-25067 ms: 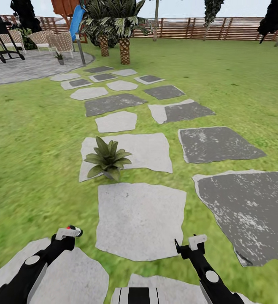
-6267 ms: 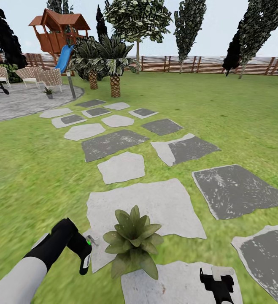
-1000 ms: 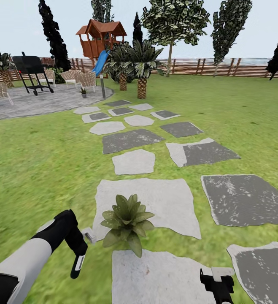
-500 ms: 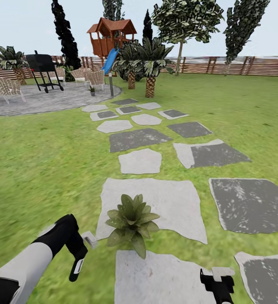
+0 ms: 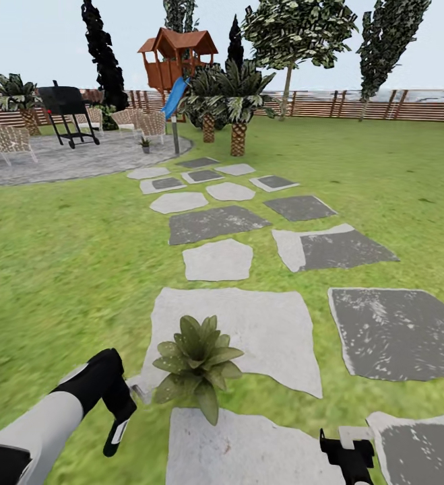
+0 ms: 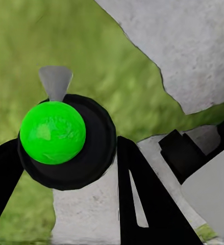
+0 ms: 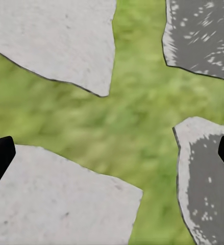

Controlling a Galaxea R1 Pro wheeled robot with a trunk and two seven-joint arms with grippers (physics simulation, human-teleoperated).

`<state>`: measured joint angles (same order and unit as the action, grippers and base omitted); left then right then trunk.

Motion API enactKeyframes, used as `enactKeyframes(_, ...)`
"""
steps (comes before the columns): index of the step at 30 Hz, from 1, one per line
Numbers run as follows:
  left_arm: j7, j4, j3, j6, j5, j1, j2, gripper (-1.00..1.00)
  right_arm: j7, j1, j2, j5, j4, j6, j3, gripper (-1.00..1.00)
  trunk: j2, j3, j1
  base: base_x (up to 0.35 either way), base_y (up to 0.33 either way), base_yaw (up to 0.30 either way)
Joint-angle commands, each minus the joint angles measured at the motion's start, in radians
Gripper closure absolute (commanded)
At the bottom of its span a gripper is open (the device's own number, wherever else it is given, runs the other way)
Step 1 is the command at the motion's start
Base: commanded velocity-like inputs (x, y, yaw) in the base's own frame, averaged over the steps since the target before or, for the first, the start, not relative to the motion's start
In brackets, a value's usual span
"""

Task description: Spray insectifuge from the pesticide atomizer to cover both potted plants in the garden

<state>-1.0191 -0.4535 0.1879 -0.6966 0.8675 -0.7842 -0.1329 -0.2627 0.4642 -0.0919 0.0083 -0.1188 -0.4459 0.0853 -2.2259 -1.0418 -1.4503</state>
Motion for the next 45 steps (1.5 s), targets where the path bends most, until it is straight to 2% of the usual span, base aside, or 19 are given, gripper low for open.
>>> enactKeyframes(1,0.003,0.012,0.003,-0.006,0.002,0.003,0.002,1.00,-0.008,0.001,0.000,0.001,0.001,-0.001,0.008,-1.00,0.000,-0.001,0.000,0.002,-0.005,0.000)
enactKeyframes(6,0.022,0.043,0.000,-0.003,0.001,0.022,0.002,1.00,-0.009,0.001,0.001,0.001,0.001,0.000,0.008,-1.00,0.000,-0.001,0.000,0.000,-0.001,0.153)
enactKeyframes(11,0.028,0.031,-0.058,0.000,0.001,0.025,0.007,1.00,-0.009,0.001,0.001,0.001,0.001,0.000,0.008,-1.00,0.000,-0.001,0.000,0.000,0.000,0.268)
enactKeyframes(12,0.048,0.029,-0.076,0.000,0.001,0.025,0.009,1.00,-0.009,0.001,0.001,0.001,0.001,0.000,0.008,-1.00,0.000,-0.001,0.000,0.000,0.000,0.274)
enactKeyframes(14,0.065,0.029,-0.082,0.000,0.000,0.025,0.010,1.00,-0.009,0.001,0.001,0.001,0.001,0.000,0.008,-1.00,0.000,-0.001,0.000,0.003,0.000,0.250)
enactKeyframes(20,0.068,0.029,-0.086,0.002,-0.004,0.025,0.012,1.00,-0.007,0.001,0.001,0.001,0.001,-0.001,0.008,-1.00,0.000,-0.001,0.000,0.140,-0.137,0.043)
enactKeyframes(24,0.070,0.030,-0.084,0.005,-0.074,0.025,0.010,1.00,-0.007,0.001,0.001,0.001,0.001,-0.001,0.008,-1.00,0.000,-0.001,0.000,0.043,-0.228,0.011)
enactKeyframes(27,0.075,0.030,-0.082,0.005,-0.094,0.025,0.011,1.00,-0.007,0.001,0.001,0.001,0.001,-0.001,0.008,-1.00,0.000,-0.001,0.000,-0.105,-0.186,0.153)
enactKeyframes(38,0.077,0.042,-0.079,0.004,-0.097,0.025,0.011,1.00,-0.007,0.001,0.001,0.001,0.001,-0.001,0.008,-1.00,0.000,-0.001,0.000,-0.005,-0.014,0.266)
enactKeyframes(45,0.077,0.040,-0.080,0.003,-0.097,0.025,0.017,1.00,-0.007,0.001,0.001,0.001,0.001,-0.001,0.008,-1.00,0.000,-0.001,0.000,0.216,-0.133,0.046)
